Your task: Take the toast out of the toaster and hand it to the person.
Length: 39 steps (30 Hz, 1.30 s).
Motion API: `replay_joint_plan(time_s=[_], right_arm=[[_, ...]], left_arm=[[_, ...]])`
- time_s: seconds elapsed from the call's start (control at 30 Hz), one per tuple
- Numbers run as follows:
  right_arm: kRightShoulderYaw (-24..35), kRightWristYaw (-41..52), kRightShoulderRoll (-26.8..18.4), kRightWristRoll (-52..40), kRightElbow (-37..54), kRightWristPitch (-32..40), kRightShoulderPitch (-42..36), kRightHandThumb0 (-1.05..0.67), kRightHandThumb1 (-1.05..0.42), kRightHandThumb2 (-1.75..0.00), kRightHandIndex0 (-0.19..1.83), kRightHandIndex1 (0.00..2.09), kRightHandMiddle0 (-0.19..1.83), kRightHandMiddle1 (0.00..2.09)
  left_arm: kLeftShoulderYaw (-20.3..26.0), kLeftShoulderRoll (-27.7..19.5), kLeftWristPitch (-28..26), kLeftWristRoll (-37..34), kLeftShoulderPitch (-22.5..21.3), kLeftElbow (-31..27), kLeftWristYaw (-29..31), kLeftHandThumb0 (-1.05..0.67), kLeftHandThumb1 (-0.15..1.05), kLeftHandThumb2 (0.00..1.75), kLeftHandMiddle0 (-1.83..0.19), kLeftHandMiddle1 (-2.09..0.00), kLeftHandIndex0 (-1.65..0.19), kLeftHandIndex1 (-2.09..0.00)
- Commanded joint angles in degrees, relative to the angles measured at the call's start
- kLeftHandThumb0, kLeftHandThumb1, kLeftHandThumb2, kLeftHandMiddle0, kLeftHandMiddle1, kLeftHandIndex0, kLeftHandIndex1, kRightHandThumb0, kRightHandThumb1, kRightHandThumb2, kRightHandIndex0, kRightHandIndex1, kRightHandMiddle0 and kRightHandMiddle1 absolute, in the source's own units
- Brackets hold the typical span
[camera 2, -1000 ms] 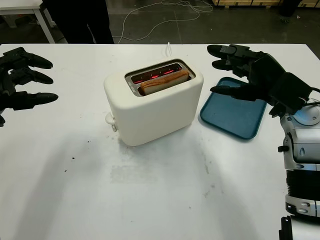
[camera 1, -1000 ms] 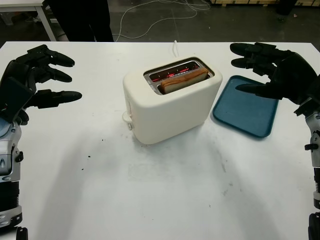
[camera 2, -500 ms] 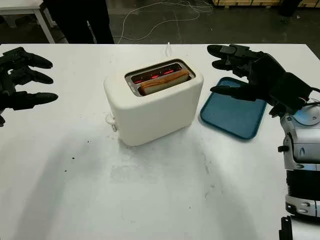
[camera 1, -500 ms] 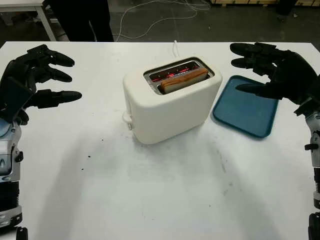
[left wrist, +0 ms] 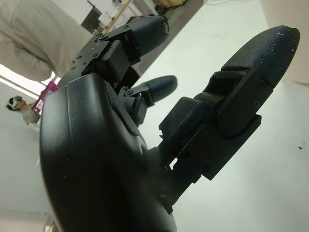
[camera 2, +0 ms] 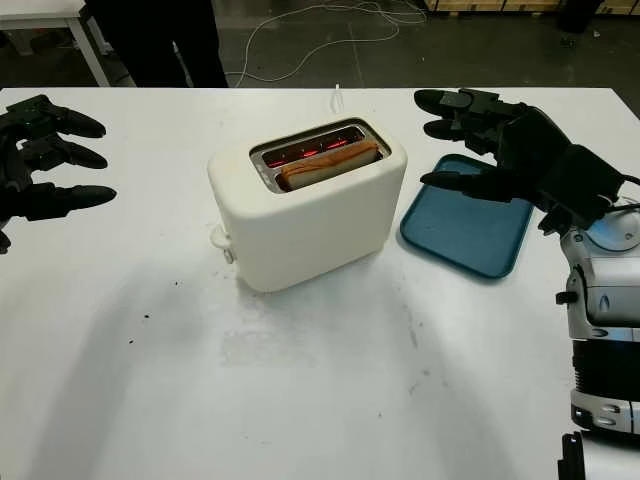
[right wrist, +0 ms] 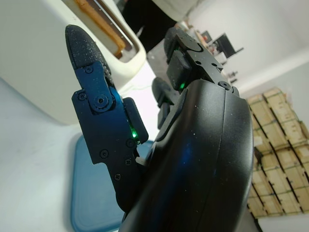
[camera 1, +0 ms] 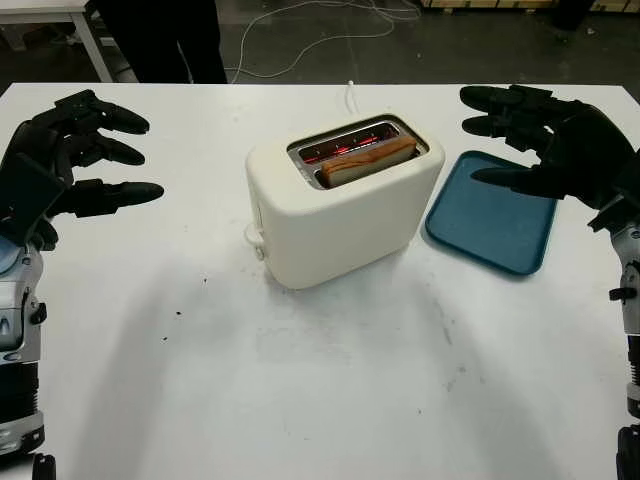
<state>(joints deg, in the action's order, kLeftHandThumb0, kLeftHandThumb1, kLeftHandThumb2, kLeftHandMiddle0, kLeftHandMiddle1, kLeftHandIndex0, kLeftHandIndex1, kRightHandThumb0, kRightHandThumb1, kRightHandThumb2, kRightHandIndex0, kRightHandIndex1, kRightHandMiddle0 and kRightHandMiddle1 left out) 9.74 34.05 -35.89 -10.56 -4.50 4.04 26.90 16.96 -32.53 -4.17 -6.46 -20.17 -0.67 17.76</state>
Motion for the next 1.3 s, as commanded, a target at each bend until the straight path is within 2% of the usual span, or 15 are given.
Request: replay_joint_plan(time_s=[0.0, 1.27], right_arm=[[0.1, 0.2, 0.5, -0.9, 0.0, 0.6, 0.7, -0.64, -0.78, 0.00, 0.10, 0.65, 0.43, 0.00], [0.0, 0.0, 0.3, -0.2, 0.0, -0.5, 0.3, -0.68, -0.80, 0.00, 0.10, 0.66, 0.43, 0.00]], left_arm=[[-0.2, -0.4, 0.1, 0.2, -0.4, -0.3, 0.1, -1.05, 0.50, 0.00, -0.49, -1.16, -0.49, -1.04], [0.2, -0.1, -0.5, -0.3, 0.0, -1.0, -0.1, -1.05, 0.49, 0.00, -0.48, -1.17, -0.49, -1.04]])
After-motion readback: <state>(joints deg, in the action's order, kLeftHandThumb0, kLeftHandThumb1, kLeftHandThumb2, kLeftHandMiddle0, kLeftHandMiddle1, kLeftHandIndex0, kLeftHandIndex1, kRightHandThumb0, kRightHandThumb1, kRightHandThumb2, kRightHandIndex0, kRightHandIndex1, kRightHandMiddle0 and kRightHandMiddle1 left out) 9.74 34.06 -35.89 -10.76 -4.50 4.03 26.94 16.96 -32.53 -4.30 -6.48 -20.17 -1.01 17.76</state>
